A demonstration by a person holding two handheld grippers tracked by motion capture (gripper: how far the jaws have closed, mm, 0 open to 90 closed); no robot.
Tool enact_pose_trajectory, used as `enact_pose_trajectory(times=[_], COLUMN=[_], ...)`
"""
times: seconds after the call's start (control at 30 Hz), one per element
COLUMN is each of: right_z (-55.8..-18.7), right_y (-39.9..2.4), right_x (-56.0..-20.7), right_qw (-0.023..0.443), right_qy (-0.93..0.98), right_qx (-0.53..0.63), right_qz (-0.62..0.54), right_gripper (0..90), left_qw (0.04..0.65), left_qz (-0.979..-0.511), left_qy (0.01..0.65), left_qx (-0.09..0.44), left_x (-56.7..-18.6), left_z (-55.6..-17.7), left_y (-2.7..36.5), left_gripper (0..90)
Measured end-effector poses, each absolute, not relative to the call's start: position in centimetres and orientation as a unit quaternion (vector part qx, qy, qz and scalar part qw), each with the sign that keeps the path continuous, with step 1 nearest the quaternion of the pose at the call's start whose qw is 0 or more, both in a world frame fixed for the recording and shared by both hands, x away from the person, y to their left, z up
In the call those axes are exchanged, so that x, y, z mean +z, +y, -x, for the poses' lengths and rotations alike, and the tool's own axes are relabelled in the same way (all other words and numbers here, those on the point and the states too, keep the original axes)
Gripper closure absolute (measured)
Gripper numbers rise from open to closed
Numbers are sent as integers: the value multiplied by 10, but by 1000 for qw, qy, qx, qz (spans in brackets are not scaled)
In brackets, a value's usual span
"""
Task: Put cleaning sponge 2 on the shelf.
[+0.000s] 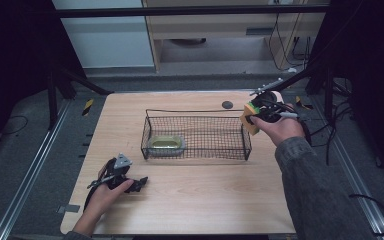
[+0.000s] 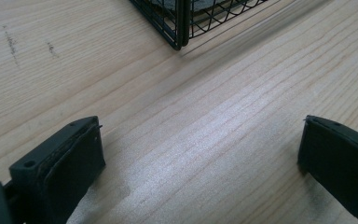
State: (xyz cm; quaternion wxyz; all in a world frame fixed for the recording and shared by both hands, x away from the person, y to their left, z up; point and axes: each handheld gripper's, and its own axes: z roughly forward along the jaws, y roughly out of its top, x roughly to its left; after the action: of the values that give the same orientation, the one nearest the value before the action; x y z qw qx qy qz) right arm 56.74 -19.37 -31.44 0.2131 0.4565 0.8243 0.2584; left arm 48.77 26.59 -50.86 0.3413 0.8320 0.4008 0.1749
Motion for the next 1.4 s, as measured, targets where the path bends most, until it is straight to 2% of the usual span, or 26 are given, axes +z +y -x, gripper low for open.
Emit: enact_pose_trajectory(times=[0.6, 1.4], right_z=[-597, -620], right_y=[-168, -169], right_x=[-341, -389], right_qw=[205, 198], right_qy=[839, 846], right_qx=[249, 246], right_qz=[-437, -429], right_gripper=[641, 641], left_qw=[341, 342], left_qz=[-832, -832], left_qy=[400, 400], left_qx=[175, 176], left_x=[-509, -509], left_z=[-488, -488], left_y=[266, 266], left_gripper=[0, 0])
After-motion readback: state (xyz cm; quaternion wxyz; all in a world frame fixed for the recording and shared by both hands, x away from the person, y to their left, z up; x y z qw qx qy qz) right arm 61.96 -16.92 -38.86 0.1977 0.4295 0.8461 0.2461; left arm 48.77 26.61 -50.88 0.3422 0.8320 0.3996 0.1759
